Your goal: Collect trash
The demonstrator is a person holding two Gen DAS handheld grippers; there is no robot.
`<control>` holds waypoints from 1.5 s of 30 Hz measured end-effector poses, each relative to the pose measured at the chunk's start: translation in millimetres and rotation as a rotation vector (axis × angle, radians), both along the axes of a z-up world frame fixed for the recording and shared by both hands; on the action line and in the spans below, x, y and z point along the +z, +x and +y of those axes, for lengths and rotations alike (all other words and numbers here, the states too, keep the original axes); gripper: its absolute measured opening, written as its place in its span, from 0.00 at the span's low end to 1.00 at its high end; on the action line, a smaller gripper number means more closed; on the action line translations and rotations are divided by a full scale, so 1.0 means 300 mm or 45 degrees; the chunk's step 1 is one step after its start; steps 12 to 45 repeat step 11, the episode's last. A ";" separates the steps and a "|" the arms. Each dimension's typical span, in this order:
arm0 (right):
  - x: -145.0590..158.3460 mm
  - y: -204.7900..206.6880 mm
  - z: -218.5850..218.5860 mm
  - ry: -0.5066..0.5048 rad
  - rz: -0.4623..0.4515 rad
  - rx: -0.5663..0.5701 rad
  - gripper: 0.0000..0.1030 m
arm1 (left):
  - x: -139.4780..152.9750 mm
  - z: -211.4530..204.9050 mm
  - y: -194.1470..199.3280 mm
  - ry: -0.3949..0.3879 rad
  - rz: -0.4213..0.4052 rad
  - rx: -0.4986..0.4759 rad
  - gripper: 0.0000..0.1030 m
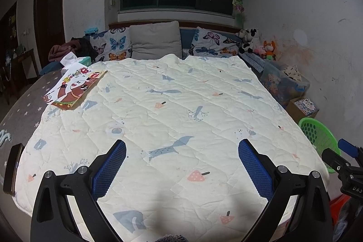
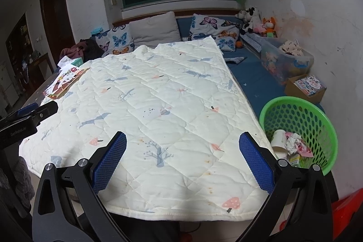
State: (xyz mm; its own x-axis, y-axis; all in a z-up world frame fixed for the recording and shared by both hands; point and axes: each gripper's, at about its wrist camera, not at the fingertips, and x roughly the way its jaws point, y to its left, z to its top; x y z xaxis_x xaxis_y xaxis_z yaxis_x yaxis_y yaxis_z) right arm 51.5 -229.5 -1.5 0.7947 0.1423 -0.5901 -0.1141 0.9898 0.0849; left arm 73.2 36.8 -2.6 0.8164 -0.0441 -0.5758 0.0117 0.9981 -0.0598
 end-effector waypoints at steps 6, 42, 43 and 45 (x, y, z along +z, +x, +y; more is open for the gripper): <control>0.002 0.005 -0.011 0.008 0.002 -0.006 0.96 | -0.001 -0.016 -0.009 0.038 -0.008 -0.020 0.93; 0.006 0.005 -0.016 0.008 -0.002 -0.009 0.96 | -0.008 -0.007 -0.005 0.044 0.004 -0.014 0.93; 0.006 0.005 -0.016 0.008 -0.002 -0.009 0.96 | -0.008 -0.007 -0.005 0.044 0.004 -0.014 0.93; 0.006 0.005 -0.016 0.008 -0.002 -0.009 0.96 | -0.008 -0.007 -0.005 0.044 0.004 -0.014 0.93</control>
